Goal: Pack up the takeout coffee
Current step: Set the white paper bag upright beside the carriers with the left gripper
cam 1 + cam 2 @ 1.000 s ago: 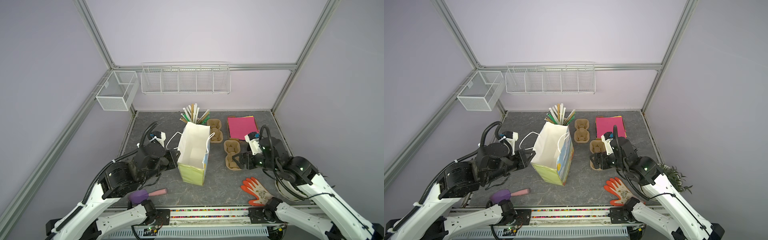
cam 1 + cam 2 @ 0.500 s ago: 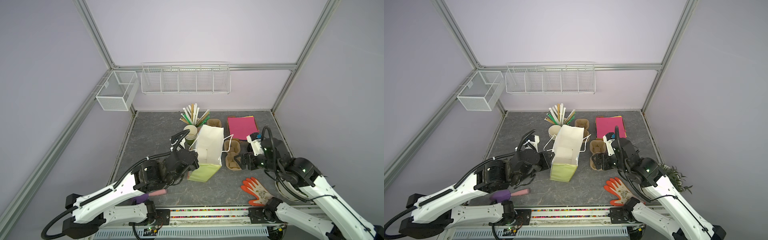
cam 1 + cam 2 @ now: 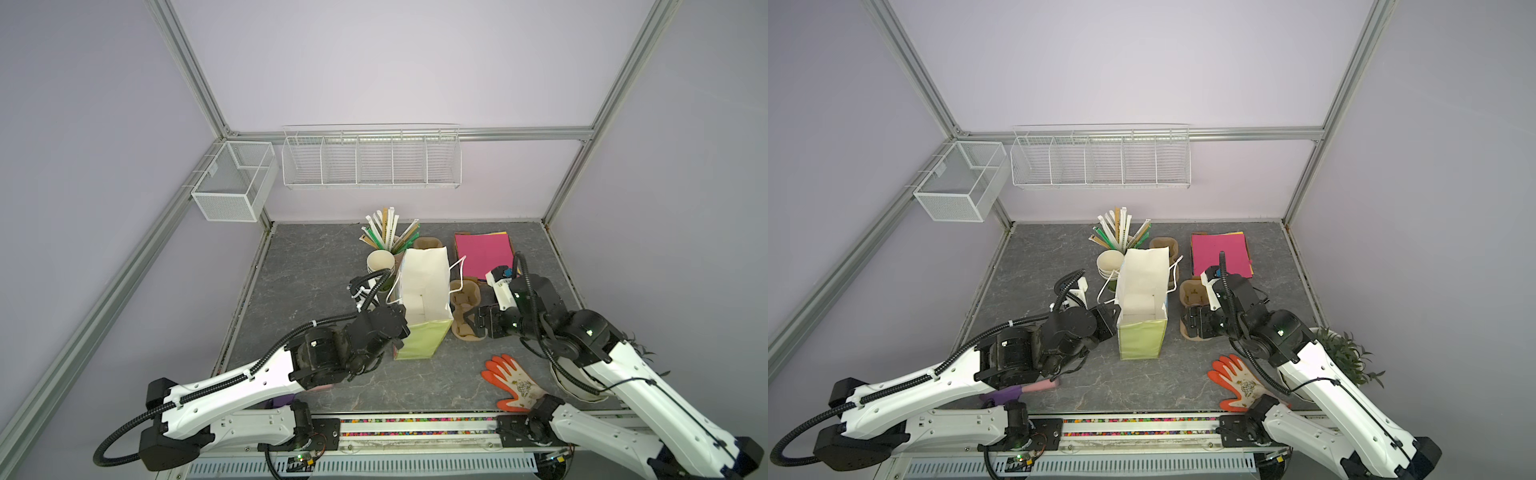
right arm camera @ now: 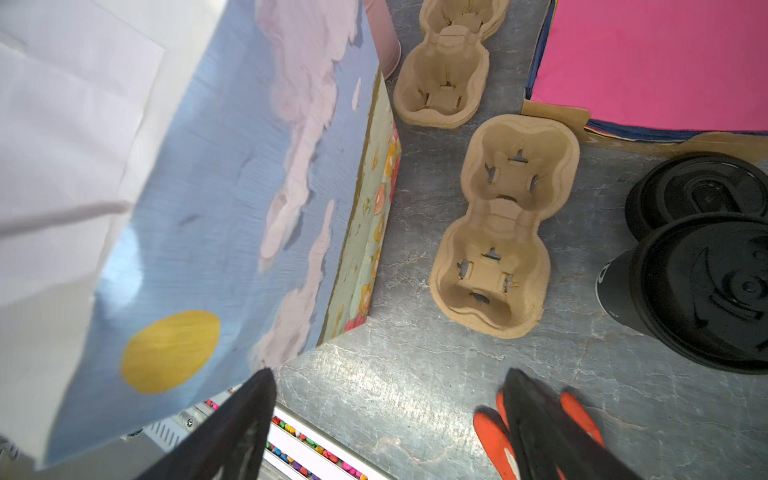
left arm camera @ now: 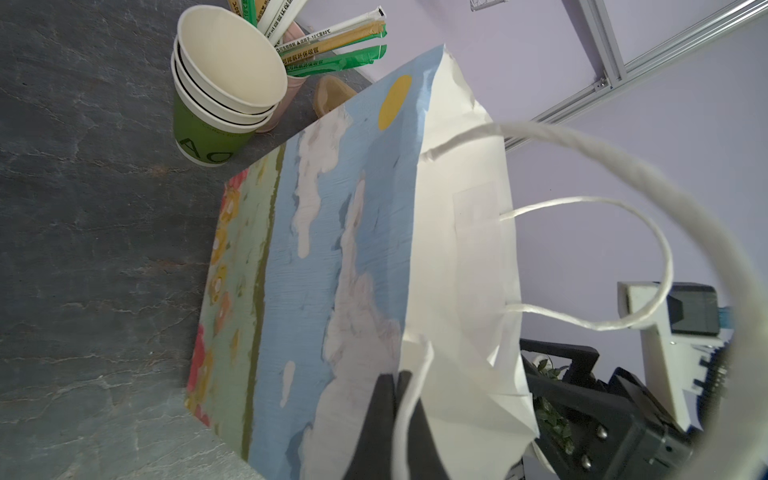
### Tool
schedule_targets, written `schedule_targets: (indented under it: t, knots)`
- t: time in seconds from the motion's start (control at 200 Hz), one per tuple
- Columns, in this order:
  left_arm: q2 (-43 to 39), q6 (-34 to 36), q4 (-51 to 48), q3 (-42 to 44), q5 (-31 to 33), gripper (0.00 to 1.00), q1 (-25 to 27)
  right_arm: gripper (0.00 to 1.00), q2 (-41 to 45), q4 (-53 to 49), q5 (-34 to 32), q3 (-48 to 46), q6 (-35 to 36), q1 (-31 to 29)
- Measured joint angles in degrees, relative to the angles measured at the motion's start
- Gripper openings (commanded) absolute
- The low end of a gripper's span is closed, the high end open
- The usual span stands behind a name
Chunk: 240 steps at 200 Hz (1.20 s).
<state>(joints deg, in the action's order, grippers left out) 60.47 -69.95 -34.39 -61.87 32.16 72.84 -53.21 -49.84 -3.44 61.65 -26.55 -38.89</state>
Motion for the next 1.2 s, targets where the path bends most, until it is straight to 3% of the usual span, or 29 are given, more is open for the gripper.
schedule_targets:
  t: [0.475, 0.8, 1.2]
  knots:
    - [-0.68, -4.04, 8.63, 4.63, 2.32, 0.00, 1.05, 0.89, -0.28, -0.42, -4.04, -0.15, -0.02, -0.11]
    - [-0.24, -5.07, 9.22, 5.20, 2.08, 0.00, 1.07, 0.89, -0.28, -1.40, -5.60, -0.15, -0.02, -0.11]
    - [1.79, -4.72, 7.91, 5.20, 2.10, 0.23, 1.07, 0.89, -0.37, -1.40, -5.60, -0.17, -0.07, -0.11]
